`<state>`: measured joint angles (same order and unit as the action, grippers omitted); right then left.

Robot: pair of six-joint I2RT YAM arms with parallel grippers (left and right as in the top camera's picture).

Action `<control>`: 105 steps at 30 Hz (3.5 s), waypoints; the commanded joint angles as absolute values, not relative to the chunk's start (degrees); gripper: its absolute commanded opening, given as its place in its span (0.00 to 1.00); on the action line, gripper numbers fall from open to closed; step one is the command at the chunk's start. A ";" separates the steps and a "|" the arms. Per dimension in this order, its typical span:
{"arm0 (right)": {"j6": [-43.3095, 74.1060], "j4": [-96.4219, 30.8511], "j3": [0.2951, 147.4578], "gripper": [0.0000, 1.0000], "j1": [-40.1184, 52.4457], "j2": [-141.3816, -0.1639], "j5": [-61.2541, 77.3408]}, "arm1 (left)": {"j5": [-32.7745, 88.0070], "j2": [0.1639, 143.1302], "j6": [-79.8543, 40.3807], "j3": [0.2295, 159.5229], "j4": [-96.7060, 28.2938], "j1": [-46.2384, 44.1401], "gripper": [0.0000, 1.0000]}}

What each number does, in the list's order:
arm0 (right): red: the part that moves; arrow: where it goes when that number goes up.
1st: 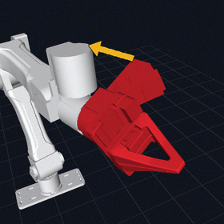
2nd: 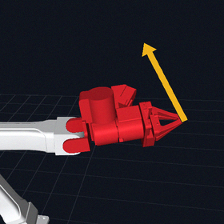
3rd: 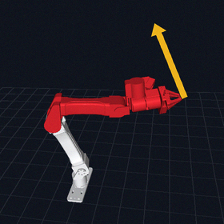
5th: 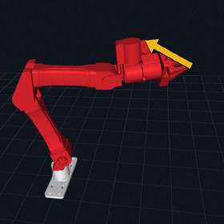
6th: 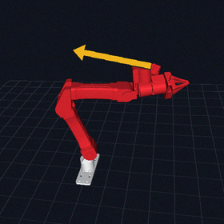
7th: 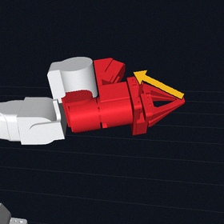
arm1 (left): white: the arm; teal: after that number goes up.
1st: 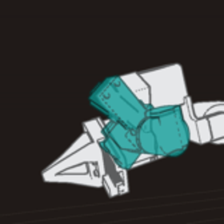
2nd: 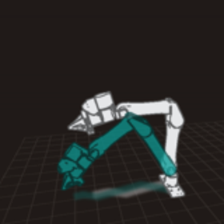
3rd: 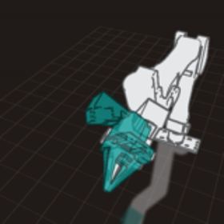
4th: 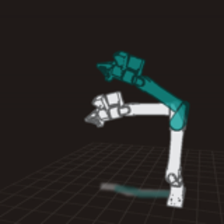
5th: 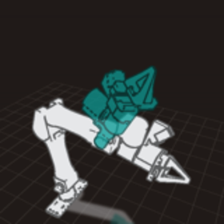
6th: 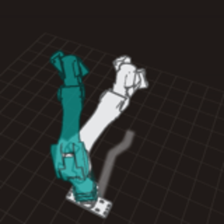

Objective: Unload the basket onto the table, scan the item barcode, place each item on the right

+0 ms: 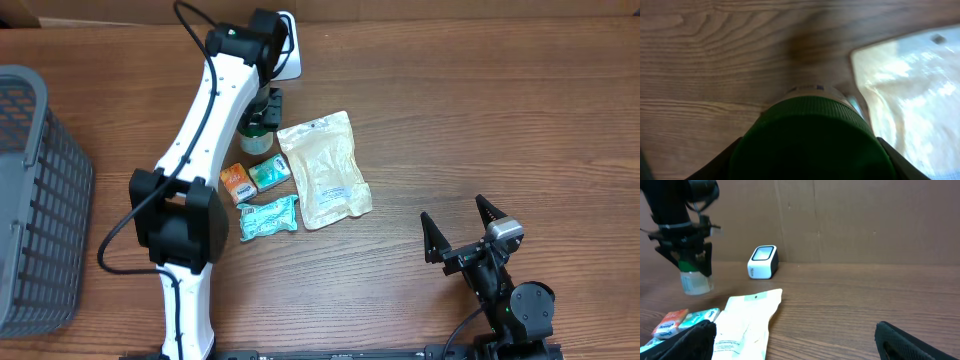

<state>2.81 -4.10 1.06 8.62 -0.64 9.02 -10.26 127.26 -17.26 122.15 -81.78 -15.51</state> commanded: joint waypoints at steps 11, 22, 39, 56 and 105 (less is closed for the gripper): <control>2.96 -3.86 0.47 1.00 8.45 -0.23 9.08 | -2.28 134.06 -21.89 121.54 -78.06 -9.69 0.53; 2.96 -3.86 0.47 1.00 8.45 -0.23 9.08 | -1.96 133.71 -20.75 122.54 -82.41 -9.43 0.76; 2.94 -3.86 0.47 1.00 8.45 -0.23 9.08 | 1.30 105.93 -2.72 143.41 -96.01 3.03 0.98; 2.94 -3.86 0.47 1.00 8.45 -0.23 9.08 | 5.39 102.85 -3.81 143.35 -96.79 19.38 1.00; 7.03 -56.53 68.01 1.00 8.45 -67.40 19.79 | 5.39 102.85 -3.81 143.35 -96.79 19.38 0.99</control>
